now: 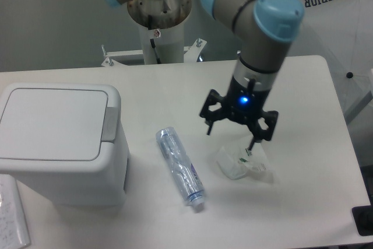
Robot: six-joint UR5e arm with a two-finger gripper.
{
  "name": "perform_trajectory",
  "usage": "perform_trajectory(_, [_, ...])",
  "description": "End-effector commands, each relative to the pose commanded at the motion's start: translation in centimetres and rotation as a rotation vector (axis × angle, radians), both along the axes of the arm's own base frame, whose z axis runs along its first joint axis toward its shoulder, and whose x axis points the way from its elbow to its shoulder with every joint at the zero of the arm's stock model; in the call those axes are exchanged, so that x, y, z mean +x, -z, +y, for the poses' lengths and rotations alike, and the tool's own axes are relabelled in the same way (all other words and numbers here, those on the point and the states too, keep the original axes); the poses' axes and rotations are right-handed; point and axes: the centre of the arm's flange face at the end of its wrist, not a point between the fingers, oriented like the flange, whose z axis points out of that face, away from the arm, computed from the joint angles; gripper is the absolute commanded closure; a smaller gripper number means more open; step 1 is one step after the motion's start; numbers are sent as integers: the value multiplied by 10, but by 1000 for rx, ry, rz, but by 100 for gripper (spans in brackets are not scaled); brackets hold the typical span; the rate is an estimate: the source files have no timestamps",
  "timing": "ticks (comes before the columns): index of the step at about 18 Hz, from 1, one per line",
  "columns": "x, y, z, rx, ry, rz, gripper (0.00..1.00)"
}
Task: Open the trash can
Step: 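Lower the open gripper onto the lid edge of the trash can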
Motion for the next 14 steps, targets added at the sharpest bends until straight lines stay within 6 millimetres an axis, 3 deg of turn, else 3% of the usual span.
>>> perform_trajectory(4, [24,-11,-6,46,-3,-33,0])
perform_trajectory(9, [30,-32,3,102,-8,-50,0])
perform_trajectory(14, [40,-29,11,100,-34,-89,0])
